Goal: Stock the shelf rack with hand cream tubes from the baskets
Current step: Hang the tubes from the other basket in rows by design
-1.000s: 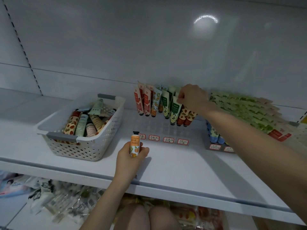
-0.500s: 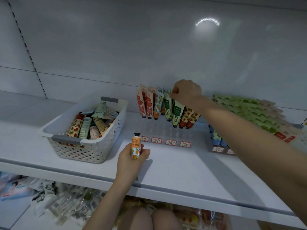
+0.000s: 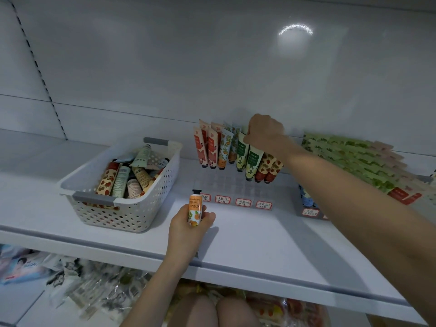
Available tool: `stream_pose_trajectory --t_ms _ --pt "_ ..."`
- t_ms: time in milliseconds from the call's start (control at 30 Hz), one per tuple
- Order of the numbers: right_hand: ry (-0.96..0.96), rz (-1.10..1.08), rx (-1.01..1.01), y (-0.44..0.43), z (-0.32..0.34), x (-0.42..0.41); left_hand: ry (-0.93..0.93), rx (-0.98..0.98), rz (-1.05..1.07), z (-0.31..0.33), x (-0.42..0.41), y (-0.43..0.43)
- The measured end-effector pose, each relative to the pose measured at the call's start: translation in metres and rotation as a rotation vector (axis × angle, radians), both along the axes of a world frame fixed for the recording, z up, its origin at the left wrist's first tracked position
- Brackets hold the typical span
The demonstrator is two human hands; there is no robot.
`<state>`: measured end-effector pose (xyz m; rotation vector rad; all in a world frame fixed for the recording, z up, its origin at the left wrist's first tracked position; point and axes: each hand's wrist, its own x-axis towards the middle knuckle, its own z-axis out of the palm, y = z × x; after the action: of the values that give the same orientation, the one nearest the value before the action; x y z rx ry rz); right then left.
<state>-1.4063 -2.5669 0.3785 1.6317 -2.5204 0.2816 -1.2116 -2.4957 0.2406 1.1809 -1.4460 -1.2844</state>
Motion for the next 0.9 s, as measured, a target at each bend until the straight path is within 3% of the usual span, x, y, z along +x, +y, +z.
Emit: stream_pose_trajectory --t_ms 533,900 --pt "-0.029 0.005 0.007 0.001 0.000 -0.002 0.020 0.009 -0.004 0.002 0.004 0.001" --pt "-0.081 0.101 -0.113 0.008 0.000 -0.011 -0.001 -0.013 -0.013 0.001 -0.003 0.006"
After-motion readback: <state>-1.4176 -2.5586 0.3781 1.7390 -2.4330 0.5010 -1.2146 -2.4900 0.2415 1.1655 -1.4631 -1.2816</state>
